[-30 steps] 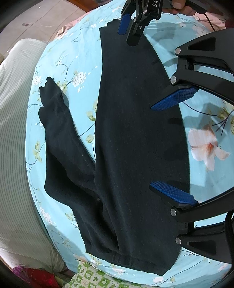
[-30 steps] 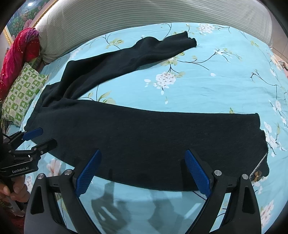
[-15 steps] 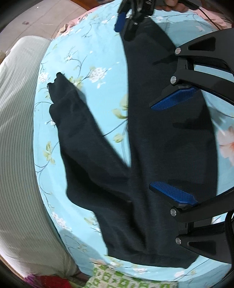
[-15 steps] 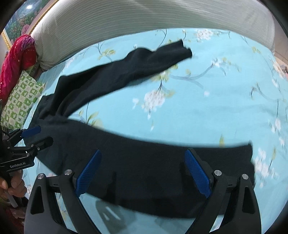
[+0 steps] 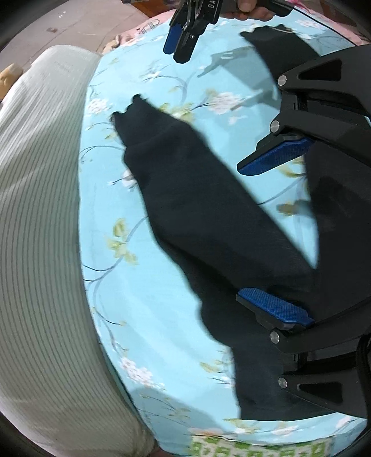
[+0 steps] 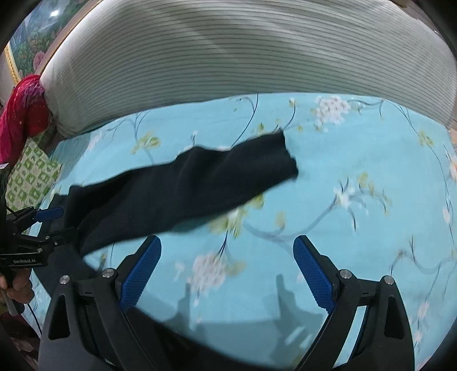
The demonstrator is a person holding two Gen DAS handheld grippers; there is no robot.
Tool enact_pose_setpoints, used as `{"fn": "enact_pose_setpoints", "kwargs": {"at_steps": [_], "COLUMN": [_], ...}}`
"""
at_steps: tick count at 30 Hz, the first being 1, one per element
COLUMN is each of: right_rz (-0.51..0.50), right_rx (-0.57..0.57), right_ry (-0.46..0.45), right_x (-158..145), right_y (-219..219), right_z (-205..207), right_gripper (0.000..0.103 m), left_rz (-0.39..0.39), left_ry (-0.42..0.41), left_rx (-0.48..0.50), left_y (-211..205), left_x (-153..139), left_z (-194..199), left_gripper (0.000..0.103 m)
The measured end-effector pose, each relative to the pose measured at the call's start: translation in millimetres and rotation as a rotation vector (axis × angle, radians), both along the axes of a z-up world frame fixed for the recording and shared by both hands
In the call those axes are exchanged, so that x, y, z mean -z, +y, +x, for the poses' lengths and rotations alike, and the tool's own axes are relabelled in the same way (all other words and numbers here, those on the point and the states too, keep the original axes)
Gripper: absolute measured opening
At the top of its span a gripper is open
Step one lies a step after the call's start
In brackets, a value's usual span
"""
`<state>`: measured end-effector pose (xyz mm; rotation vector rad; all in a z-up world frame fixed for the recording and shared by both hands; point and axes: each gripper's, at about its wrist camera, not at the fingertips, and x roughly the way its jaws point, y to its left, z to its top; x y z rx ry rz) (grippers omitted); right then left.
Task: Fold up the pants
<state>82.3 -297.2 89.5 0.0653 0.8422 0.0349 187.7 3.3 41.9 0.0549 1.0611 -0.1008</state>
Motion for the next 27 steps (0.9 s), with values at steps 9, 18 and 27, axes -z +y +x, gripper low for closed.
{"fn": "enact_pose_setpoints", "kwargs": {"at_steps": [9,18,27], "right_rz": [0.035,0.079,0.128], "right_rx": [0.0,-0.01,-0.099], "right_ry": [0.006,0.055,0.106], "right_x": [-7,7,27], "right_y": [-40,-66,-63], "right_z": [80,158,191], "right_gripper": [0.094,0.092,0.032], "left_rz": [0.02,0.014,0.017], "left_ry": [0.032,0.123,0.209], "left_rx": [0.015,0.037,0.132], "left_y": [4,10,-1], "left_x": [9,44,75], "left_z": [72,125,143], "left_gripper": [0.082,0.082,0.036]}}
